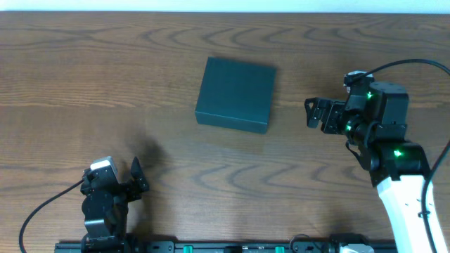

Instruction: Pack container

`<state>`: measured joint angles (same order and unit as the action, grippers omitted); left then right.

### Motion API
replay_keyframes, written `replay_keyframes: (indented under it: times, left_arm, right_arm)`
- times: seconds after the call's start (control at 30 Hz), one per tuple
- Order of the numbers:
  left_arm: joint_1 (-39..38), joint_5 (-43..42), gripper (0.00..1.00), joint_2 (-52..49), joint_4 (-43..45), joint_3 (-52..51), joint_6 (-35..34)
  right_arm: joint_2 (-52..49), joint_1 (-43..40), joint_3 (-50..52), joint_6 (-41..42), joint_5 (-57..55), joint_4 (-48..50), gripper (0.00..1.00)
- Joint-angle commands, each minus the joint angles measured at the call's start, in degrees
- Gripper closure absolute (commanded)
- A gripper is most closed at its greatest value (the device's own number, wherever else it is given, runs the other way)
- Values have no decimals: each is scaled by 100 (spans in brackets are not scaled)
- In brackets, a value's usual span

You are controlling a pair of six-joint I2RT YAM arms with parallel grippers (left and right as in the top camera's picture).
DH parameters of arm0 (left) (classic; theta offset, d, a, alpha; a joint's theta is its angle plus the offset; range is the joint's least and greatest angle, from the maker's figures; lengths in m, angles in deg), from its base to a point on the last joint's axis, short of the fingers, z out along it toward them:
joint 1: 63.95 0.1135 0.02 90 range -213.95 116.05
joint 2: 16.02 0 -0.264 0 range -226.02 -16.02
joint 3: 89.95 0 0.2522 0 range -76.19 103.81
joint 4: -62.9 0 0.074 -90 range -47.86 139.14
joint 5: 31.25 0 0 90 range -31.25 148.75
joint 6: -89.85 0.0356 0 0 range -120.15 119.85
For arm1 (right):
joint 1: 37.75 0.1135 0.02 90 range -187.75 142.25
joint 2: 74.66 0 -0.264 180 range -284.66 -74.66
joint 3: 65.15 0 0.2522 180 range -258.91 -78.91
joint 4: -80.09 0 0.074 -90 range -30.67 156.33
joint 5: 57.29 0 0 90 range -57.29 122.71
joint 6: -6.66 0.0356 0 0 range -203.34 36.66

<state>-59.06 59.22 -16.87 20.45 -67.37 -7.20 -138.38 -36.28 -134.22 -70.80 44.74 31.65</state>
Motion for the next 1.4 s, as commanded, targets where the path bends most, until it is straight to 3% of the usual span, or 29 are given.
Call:
replay_keyframes:
  times: [0.0, 0.27, 0.57, 0.73, 0.87, 1.03, 1.37]
  left_arm:
    - [24, 144, 5, 59, -17, -87, 103]
    - [24, 144, 5, 59, -17, -87, 103]
    - [24, 144, 5, 59, -17, -87, 103]
    - [24, 144, 5, 59, -17, -87, 103]
    - [24, 144, 5, 59, -17, -87, 103]
    - [24, 144, 5, 59, -17, -87, 103]
    - [24, 144, 5, 59, -17, -87, 103]
  right_arm:
    - [24, -33, 9, -83, 0, 11, 1]
    - [164, 28, 20, -83, 0, -17, 1]
    - [1770, 295, 26, -94, -4, -286, 1]
    - [2782, 345, 114, -802, -680, -1506, 1]
    - [3600, 343, 946, -1224, -815, -1661, 1]
    - [4861, 343, 2494, -1215, -649, -1023, 1]
    - [6253, 404, 4026, -1220, -621, -452, 1]
